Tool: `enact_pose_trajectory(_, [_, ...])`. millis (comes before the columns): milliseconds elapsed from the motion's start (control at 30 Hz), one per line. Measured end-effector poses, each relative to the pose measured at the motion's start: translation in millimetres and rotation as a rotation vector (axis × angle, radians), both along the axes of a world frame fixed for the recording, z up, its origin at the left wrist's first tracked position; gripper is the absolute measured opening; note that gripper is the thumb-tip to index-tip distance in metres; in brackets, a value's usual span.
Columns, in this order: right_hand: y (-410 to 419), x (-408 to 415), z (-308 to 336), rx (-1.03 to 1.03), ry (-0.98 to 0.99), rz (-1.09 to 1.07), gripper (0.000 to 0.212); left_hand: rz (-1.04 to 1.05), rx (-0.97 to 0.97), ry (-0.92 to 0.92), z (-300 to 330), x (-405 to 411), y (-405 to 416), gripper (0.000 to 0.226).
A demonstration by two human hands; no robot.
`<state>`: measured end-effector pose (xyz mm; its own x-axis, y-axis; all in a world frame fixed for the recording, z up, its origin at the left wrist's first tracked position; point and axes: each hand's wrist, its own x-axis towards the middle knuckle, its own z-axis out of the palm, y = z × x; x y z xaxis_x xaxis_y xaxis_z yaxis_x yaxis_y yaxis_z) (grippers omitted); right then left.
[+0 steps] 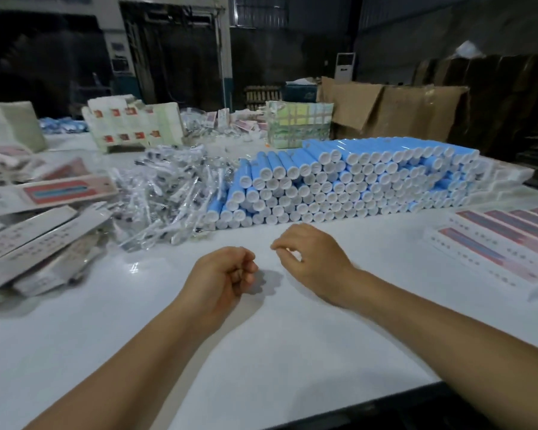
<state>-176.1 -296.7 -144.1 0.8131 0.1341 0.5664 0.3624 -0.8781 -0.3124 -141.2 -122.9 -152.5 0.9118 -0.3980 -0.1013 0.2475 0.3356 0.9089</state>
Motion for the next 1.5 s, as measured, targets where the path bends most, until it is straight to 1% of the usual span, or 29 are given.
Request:
enact_pose_trajectory(67, [3.1, 6.8, -19.3, -0.074, 0.124, 0.015, 0.019, -0.004, -0.005, -0.007, -1.6, 1.4, 0.4, 0.02])
enact_pose_trajectory(133, [2.9, 10.8, -28.3, -0.153, 0.192, 0.029, 0.022, 0.001, -0.004, -0.009, -1.9, 2.1, 0.9, 0.02])
enact_pose_trajectory(333, [1.0, 11.8, -30.1, -0.153, 0.193, 0.019, 0.02, 0.011, 0.058, -0.007, 9.1, -4.1, 6.7, 0.017])
enact_pose_trajectory(433, [-0.2, 12.3, -31.0, -0.112, 0.196, 0.012, 0.019, 0.07, 0.218, -0.087, 26.2, 8.9, 26.3, 0.014])
enact_pose_trajectory(533, [-0.6, 12.3, -31.7, -0.103, 0.2, 0.008, 0.019, 0.163, 0.336, -0.186, 50.8, 30.1, 64.0, 0.015])
enact_pose_trajectory(567, [-0.2, 12.0, -31.4, -0.1, 0.207, 0.008, 0.019, 0.205, 0.408, -0.251, 57.9, 37.3, 80.2, 0.014])
enact_pose_trajectory(633, [0.8, 11.5, -31.2, -0.097, 0.216, 0.015, 0.023, 0.291, 0.659, -0.441, 69.4, 52.7, 114.1, 0.014])
enact_pose_trajectory(733, [4.0, 11.5, -30.6, -0.071, 0.216, 0.014, 0.033, 0.408, 1.166, -0.689, 84.1, 83.6, 162.8, 0.015])
enact_pose_trajectory(800, [5.0, 11.9, -30.0, -0.04, 0.218, 0.001, 0.039, 0.461, 1.508, -0.804, 92.0, 110.6, 190.4, 0.016])
enact_pose_trajectory(833, [4.9, 12.4, -30.4, -0.035, 0.217, -0.005, 0.04, 0.467, 1.643, -0.849, 94.9, 125.2, 201.3, 0.019])
enact_pose_trajectory(900, [4.8, 14.4, -32.0, -0.037, 0.198, -0.009, 0.04, 0.455, 1.815, -0.873, 96.4, 154.5, 218.0, 0.034])
enact_pose_trajectory(1067, [2.9, 19.6, -35.6, -0.037, 0.156, -0.019, 0.039, 0.338, 2.145, -0.795, 80.4, 206.2, 231.8, 0.062])
enact_pose_trajectory(1167, [2.7, 21.5, -35.8, -0.069, 0.144, -0.015, 0.04, 0.317, 2.156, -0.644, 73.5, 221.2, 235.9, 0.063])
enact_pose_trajectory(1267, [3.5, 21.4, -35.7, -0.082, 0.126, -0.024, 0.043, 0.286, 2.125, -0.558, 75.3, 227.3, 231.6, 0.052])
enact_pose_trajectory(1400, [6.1, 18.7, -32.1, -0.051, 0.119, -0.027, 0.04, 0.38, 2.073, -0.558, 81.3, 222.9, 217.7, 0.038])
enact_pose_trajectory(1500, [8.4, 15.2, -27.3, -0.035, 0.142, -0.019, 0.04, 0.526, 2.002, -0.641, 88.9, 214.5, 213.0, 0.031])
